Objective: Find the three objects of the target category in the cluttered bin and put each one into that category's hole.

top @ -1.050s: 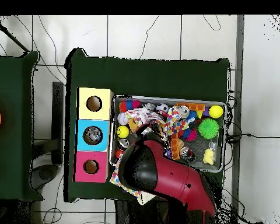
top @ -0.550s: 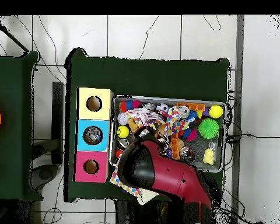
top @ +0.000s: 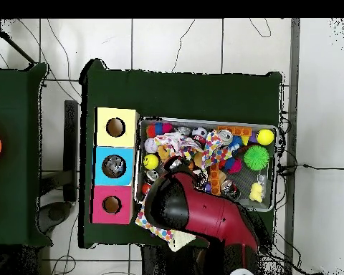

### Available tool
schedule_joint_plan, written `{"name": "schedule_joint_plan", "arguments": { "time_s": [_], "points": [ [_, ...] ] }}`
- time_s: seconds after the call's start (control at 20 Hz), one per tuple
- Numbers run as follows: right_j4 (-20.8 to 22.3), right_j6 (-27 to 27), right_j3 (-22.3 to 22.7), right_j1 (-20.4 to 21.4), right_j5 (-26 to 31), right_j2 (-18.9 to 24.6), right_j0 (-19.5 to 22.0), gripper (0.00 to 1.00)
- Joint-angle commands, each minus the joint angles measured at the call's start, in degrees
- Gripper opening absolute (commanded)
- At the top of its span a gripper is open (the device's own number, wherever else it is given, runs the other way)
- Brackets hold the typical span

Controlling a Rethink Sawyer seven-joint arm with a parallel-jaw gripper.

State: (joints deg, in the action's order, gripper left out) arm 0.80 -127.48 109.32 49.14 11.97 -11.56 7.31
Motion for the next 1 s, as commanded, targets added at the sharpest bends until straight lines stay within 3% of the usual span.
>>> {"name": "schedule_joint_plan", "arguments": {
  "time_s": [0.05, 0.45, 0.85, 1.0],
  "points": [
    [2.5, -2.4, -0.3, -1.7, -0.9, 4.6, 1.4, 0.0],
    [2.6, -1.6, -0.5, -1.8, -0.3, 5.6, 2.8, 0.0],
    [2.7, -3.0, -2.5, -8.5, -4.9, 6.0, 4.0, 0.0],
    [2.8, -3.1, -2.6, -9.1, -5.7, 5.8, 3.8, 0.0]
  ]
}}
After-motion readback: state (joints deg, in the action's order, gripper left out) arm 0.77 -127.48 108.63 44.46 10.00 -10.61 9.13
